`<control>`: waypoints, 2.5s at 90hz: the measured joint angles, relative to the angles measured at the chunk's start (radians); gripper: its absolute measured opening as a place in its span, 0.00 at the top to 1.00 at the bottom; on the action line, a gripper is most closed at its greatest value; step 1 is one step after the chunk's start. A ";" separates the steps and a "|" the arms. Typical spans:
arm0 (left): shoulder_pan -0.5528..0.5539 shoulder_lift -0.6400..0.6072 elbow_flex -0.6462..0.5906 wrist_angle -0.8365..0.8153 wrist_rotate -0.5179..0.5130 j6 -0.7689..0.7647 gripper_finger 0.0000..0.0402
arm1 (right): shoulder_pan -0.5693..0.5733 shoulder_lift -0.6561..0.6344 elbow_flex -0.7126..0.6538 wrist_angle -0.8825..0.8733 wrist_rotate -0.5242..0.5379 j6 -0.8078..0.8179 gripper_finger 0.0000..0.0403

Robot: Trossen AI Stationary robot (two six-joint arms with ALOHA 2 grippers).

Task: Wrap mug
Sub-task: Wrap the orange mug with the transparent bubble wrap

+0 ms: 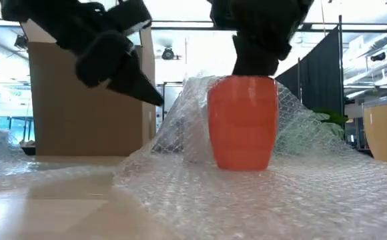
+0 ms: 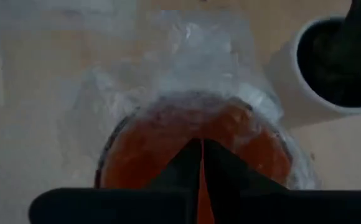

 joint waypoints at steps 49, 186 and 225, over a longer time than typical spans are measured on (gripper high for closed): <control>0.000 0.111 0.014 0.284 0.009 0.094 0.82 | -0.003 -0.029 0.036 -0.036 -0.060 0.004 1.00; -0.015 -0.143 0.015 0.301 -0.104 0.245 0.82 | 0.004 -0.067 0.048 -0.094 0.000 0.015 1.00; 0.088 0.056 0.053 0.396 0.115 0.226 0.82 | -0.005 -0.050 0.032 -0.090 -0.022 0.033 1.00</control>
